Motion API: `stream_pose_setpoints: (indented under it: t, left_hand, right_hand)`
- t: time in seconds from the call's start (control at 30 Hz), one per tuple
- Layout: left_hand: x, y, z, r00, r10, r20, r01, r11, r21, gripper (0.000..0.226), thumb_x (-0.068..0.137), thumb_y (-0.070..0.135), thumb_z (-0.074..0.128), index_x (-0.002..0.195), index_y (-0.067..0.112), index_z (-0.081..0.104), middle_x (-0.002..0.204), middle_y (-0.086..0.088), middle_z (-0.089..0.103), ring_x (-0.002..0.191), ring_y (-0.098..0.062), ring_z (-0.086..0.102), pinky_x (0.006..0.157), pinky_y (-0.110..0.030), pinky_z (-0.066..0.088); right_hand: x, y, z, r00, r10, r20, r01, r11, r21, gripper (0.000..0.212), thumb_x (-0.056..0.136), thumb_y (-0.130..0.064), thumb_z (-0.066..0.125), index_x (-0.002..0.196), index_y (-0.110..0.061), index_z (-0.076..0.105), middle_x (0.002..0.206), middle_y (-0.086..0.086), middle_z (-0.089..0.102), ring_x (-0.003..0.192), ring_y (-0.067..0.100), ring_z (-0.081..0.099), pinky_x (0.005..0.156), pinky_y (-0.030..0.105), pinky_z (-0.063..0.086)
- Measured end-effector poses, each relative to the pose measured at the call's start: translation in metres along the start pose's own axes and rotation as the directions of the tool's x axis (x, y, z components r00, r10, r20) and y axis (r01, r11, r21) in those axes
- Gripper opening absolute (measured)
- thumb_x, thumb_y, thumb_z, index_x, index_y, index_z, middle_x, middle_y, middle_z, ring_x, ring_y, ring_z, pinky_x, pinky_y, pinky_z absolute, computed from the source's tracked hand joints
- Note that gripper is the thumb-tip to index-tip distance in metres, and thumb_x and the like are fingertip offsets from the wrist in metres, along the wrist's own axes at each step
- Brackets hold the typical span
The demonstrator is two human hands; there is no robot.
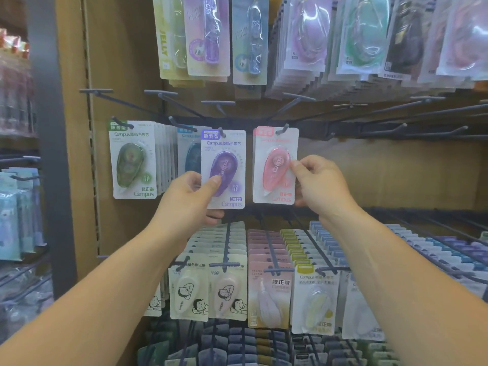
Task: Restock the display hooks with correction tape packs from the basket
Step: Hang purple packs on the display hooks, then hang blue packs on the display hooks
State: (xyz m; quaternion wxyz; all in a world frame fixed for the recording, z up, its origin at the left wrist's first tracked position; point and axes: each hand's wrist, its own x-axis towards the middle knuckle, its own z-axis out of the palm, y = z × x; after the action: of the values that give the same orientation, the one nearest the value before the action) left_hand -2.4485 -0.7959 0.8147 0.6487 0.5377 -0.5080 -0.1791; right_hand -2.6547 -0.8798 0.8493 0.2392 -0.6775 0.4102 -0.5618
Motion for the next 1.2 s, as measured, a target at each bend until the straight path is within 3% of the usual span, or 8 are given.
stream_pose_setpoints:
  t: [0.13,0.23,0.33,0.6,0.73,0.87,1.0,1.2]
  left_hand:
    - [-0.017,-0.001,-0.013,0.988,0.150,-0.035,-0.131,0.937,0.324,0.026,0.101,0.051,0.062,0.105,0.025,0.058,0.094,0.000,0.073,0.081,-0.023,0.076,0.080,-0.051,0.061]
    - [-0.033,0.004,-0.028,0.960,0.278,-0.017,-0.208,0.757,0.619,0.041,0.099,0.053,0.059,0.125,0.021,0.054,0.103,0.002,0.069,0.096,-0.026,0.067,0.080,-0.041,0.048]
    - [-0.057,0.012,-0.036,0.908,0.417,0.035,-0.295,0.579,0.761,0.050,0.099,0.046,0.061,0.135,0.011,0.054,0.120,-0.012,0.066,0.107,-0.037,0.064,0.084,-0.047,0.049]
    - [-0.140,-0.002,-0.002,0.623,0.720,0.305,-0.735,0.404,0.545,0.043,0.095,0.042,0.057,0.110,0.004,0.069,0.100,-0.013,0.071,0.091,-0.031,0.064,0.076,-0.038,0.048]
    - [-0.190,-0.023,0.036,0.620,0.657,0.429,-0.783,0.477,0.400,0.046,0.095,0.044,0.054,0.111,0.002,0.069,0.101,-0.013,0.072,0.095,-0.027,0.060,0.076,-0.035,0.046]
    - [-0.243,-0.053,0.081,0.627,0.473,0.619,-0.761,0.543,0.355,0.052,0.095,0.054,0.048,0.115,0.009,0.068,0.103,-0.008,0.071,0.096,-0.034,0.067,0.077,-0.042,0.057]
    - [-0.299,-0.082,0.133,0.572,0.363,0.736,-0.766,0.558,0.320,0.051,0.092,0.056,0.047,0.111,0.013,0.067,0.099,-0.006,0.069,0.090,-0.034,0.068,0.070,-0.042,0.059]
    - [-0.392,-0.122,0.218,0.538,0.153,0.829,-0.716,0.602,0.353,0.053,0.087,0.063,0.051,0.114,0.019,0.063,0.104,-0.002,0.063,0.095,-0.032,0.064,0.077,-0.044,0.059]
  right_hand:
    - [-0.018,0.001,-0.013,0.999,0.029,-0.020,-0.029,0.999,-0.025,0.024,0.107,-0.035,0.049,0.102,-0.016,0.063,0.096,0.002,0.072,0.080,0.014,0.070,0.060,0.030,0.059]
    - [-0.039,0.002,-0.030,0.997,0.041,-0.062,-0.042,0.999,-0.008,0.021,0.106,-0.033,0.052,0.098,-0.016,0.062,0.091,0.006,0.072,0.069,0.017,0.071,0.057,0.031,0.056]
    - [-0.068,0.005,-0.050,0.994,0.023,-0.107,-0.032,0.996,-0.087,0.022,0.103,-0.033,0.057,0.092,-0.015,0.064,0.083,0.004,0.072,0.061,0.011,0.070,0.066,0.041,0.062]
    - [-0.174,0.046,-0.115,0.993,0.099,-0.061,-0.114,0.929,-0.352,0.030,0.096,-0.039,0.067,0.074,-0.021,0.060,0.067,0.004,0.067,0.070,0.026,0.070,0.073,0.053,0.058]
    - [-0.242,0.074,-0.160,0.970,0.244,0.012,-0.203,0.835,-0.511,0.027,0.097,-0.039,0.067,0.079,-0.019,0.062,0.073,0.002,0.067,0.067,0.006,0.064,0.073,0.040,0.053]
    - [-0.302,0.105,-0.213,0.899,0.430,0.086,-0.275,0.706,-0.653,0.023,0.097,-0.042,0.066,0.088,-0.021,0.065,0.087,-0.002,0.067,0.083,0.016,0.063,0.077,0.039,0.050]
    - [-0.352,0.148,-0.271,0.784,0.595,0.178,-0.283,0.598,-0.750,0.020,0.094,-0.047,0.068,0.089,-0.028,0.064,0.088,-0.011,0.066,0.080,0.011,0.063,0.074,0.030,0.050]
    - [-0.397,0.231,-0.359,0.605,0.726,0.327,-0.233,0.554,-0.799,0.024,0.094,-0.052,0.066,0.104,-0.030,0.065,0.108,-0.011,0.065,0.098,0.013,0.064,0.088,0.035,0.051]
